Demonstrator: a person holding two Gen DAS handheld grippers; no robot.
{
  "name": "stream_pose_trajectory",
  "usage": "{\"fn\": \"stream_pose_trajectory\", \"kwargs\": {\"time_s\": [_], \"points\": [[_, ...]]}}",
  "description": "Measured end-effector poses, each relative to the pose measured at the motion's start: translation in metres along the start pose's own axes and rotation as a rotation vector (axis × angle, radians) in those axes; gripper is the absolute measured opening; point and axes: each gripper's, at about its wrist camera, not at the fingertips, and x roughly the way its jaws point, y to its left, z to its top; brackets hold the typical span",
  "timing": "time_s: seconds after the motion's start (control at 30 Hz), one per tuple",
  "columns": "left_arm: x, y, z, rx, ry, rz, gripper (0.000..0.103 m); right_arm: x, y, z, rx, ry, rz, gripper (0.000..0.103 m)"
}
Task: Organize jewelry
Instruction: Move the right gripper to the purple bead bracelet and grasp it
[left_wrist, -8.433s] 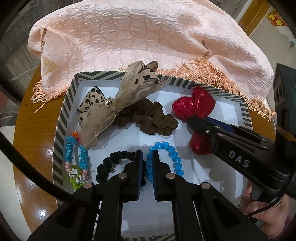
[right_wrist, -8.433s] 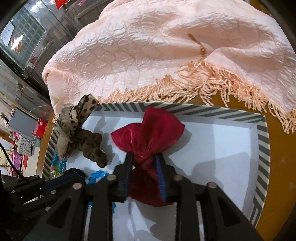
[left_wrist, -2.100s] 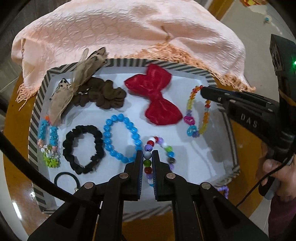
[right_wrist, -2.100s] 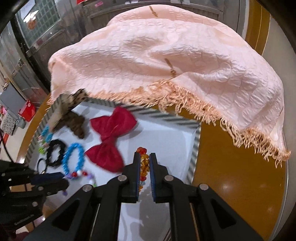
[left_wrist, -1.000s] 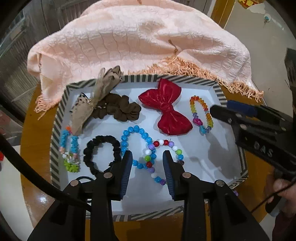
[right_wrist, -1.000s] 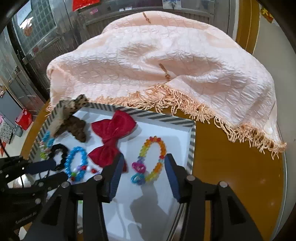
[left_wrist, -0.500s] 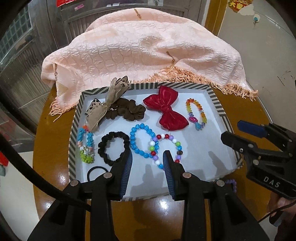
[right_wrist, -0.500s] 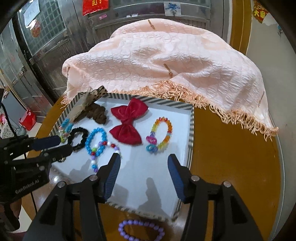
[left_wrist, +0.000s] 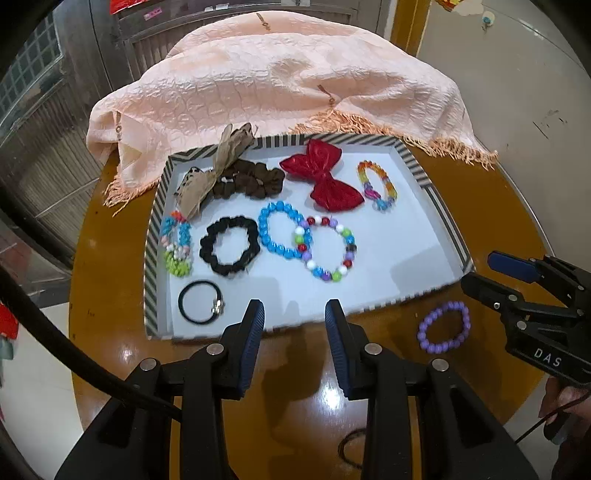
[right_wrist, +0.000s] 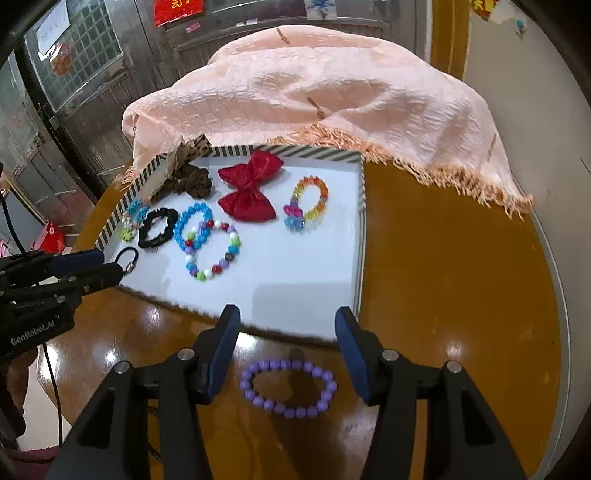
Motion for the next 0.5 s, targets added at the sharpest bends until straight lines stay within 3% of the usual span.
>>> {"fn": "stream_pose_trajectory", "kwargs": {"time_s": [0.5], "points": [[-0.01, -0.005, -0.046, 0.042, 0.046, -0.045, 0.033, -0.002, 0.002, -0.051, 0.066, 0.049, -0.027, 0.056]]}}
